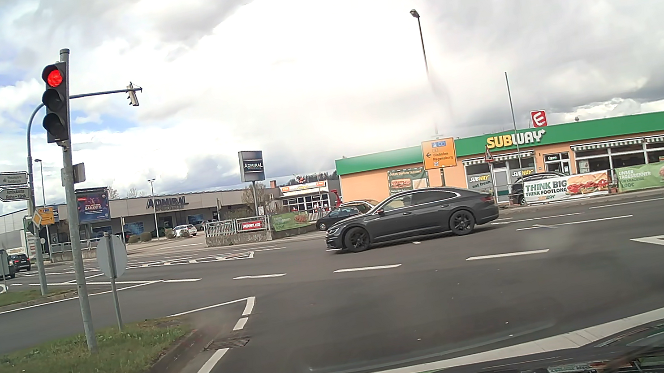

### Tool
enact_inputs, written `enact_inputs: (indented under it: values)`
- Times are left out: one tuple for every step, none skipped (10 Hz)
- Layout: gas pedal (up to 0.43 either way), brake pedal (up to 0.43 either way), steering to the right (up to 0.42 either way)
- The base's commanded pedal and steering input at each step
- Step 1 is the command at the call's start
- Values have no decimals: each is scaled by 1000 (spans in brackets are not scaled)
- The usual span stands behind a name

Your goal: Follow the waypoints while adhering to traffic rules and regulations

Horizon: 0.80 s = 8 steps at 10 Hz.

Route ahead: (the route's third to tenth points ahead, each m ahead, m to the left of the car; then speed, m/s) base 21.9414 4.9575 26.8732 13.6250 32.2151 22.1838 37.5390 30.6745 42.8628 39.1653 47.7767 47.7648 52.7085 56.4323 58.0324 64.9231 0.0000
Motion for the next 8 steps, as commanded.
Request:
enact_inputs:
  values:
    - [0,311,12]
    - [0,311,12]
    - [0,311,12]
    - [0,311,12]
    - [0,311,12]
    - [0,305,12]
    - [0,311,12]
    - [0,311,12]
